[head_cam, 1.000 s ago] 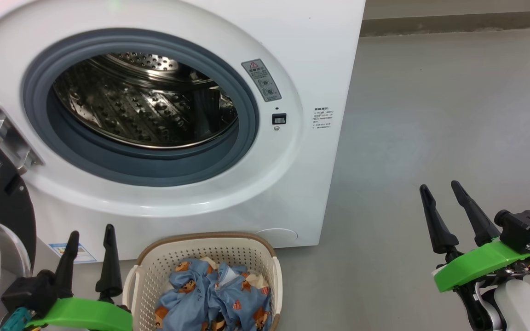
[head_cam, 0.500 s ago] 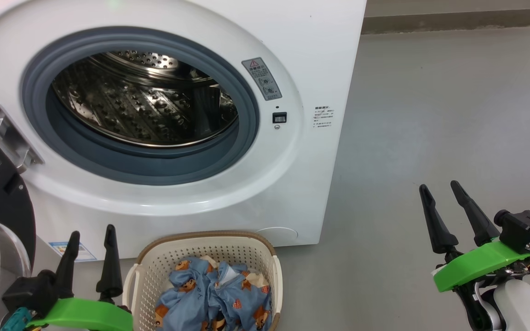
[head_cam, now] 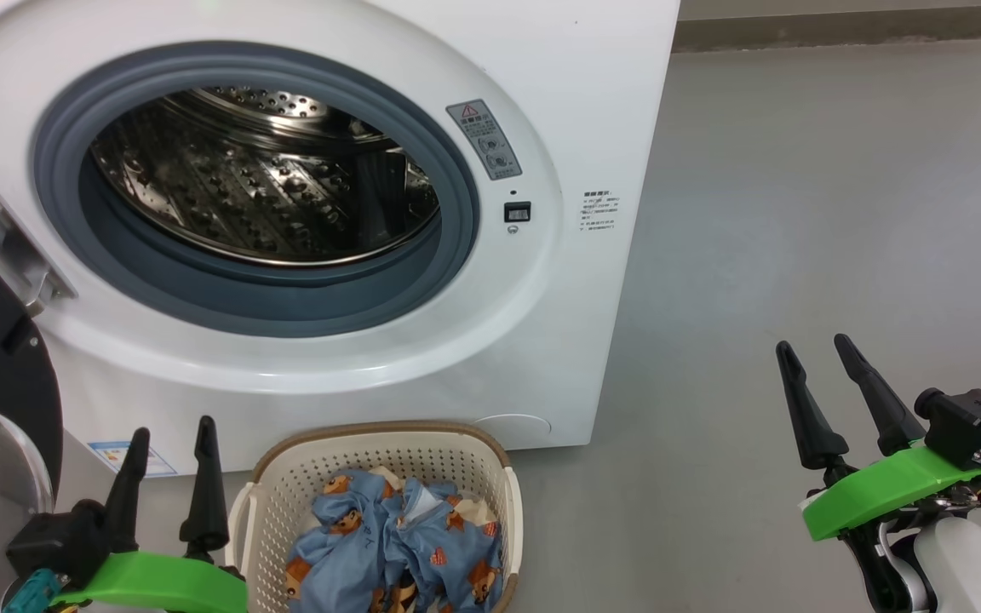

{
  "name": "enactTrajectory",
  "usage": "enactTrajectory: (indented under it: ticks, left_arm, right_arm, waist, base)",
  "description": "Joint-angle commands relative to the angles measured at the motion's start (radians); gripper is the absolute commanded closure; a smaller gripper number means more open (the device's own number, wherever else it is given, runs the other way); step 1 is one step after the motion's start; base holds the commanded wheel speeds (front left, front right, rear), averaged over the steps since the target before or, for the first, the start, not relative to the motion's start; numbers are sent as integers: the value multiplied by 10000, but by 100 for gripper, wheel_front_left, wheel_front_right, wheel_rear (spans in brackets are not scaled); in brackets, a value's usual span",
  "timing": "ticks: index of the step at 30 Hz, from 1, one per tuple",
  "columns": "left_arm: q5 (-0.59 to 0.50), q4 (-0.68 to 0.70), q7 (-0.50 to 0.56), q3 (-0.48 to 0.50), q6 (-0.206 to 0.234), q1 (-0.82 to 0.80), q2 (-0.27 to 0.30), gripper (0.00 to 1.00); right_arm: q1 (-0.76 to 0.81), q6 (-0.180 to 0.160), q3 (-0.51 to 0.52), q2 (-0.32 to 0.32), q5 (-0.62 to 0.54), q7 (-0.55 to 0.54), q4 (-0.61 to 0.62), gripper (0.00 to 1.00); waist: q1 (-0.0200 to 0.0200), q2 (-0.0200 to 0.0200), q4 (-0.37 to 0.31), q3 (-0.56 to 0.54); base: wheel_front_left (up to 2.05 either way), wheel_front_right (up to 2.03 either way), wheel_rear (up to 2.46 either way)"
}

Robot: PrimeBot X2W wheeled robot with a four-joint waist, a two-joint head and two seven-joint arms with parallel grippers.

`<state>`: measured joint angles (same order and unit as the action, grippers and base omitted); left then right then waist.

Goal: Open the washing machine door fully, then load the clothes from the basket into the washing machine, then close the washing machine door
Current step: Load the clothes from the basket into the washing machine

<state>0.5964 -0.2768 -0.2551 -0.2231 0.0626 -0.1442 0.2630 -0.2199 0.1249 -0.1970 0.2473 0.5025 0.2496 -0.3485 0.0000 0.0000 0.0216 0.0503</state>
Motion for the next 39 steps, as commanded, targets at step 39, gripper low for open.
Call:
enactTrajectory:
  ticks: [39]
  left_arm:
    - [173, -1633, -7, -498, -745, -2237, -352, 0]
  right_arm:
    - [-1382, 58, -22, 474, -50, 122, 776, 0]
  waist:
    - [0, 0, -301, 3183]
  base:
    - [0, 0, 0]
